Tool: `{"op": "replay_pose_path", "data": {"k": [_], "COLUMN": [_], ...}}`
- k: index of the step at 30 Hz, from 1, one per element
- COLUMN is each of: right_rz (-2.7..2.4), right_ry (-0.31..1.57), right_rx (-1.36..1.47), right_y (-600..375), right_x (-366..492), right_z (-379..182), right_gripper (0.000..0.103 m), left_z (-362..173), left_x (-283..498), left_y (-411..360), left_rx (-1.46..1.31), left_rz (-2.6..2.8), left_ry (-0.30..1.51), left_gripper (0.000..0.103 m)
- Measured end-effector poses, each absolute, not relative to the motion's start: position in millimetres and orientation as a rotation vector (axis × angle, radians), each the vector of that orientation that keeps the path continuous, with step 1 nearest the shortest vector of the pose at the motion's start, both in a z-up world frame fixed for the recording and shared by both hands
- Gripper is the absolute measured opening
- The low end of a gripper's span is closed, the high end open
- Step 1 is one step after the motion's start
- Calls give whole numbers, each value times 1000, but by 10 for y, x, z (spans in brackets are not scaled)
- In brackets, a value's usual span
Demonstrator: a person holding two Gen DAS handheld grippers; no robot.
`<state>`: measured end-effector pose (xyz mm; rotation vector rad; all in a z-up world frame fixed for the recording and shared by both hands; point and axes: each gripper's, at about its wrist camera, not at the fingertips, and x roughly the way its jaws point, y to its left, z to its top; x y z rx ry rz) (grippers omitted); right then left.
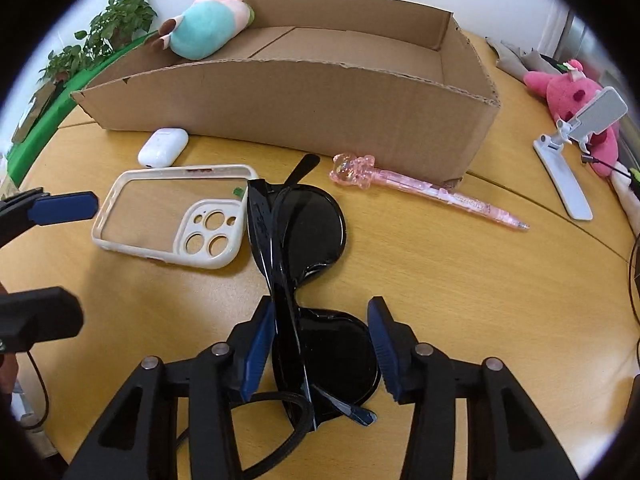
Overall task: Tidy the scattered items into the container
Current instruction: 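Grasp the black sunglasses with the left tool, then lift the sunglasses with the left tool and carry them over the box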
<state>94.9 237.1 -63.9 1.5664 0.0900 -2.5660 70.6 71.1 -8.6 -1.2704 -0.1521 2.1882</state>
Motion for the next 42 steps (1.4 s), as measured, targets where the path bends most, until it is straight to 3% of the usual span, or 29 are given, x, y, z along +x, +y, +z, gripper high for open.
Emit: {"op": "replay_pose_path", "data": {"k": [1,2,8,15,18,21,23,28,32,42], "right_rz": [-2565,-2565,-2577,-2594,-2608,-2613,-2608,-2584,-2559,-2581], "right_ry": [61,27,-183,-214,-158,-97,-80,-19,-43,4], "right_rx": [1552,1540,1443,1381,1317,1238,1175,1145,1150,1026], "right_y": [2384,2400,2516,2505,2387,2271,2206,2063,2003,1763], "right_x": [981,1006,1130,1239,1327,1367,1397,1352,1233,792], "right_z": [-628,-613,-508,-498,-453,-376,-317,-270,-225,323], "right_gripper": [29,22,8,8,8,8,8,8,7,7], "left_z": [-94,-107,-234,-325,-373,-417,-432,-328,-145,699], "left_x": [690,673,483,235,166,133,129,80,-2,-386], "left_y": [731,743,907,1109,1152,1142,1110,950,857,654], "left_rx": [-1275,-1277,-1325,-1355,-1384,-1404,-1425,-1406,-1374,-1184], "left_rz": [2168,2146,2004,1846,1795,1768,1761,1807,1853,1999], "left_ry": [-168,-190,-309,-456,-513,-545,-556,-569,-533,-385], "left_gripper": [103,103,103,101,93,75,54,41,35,33]}}
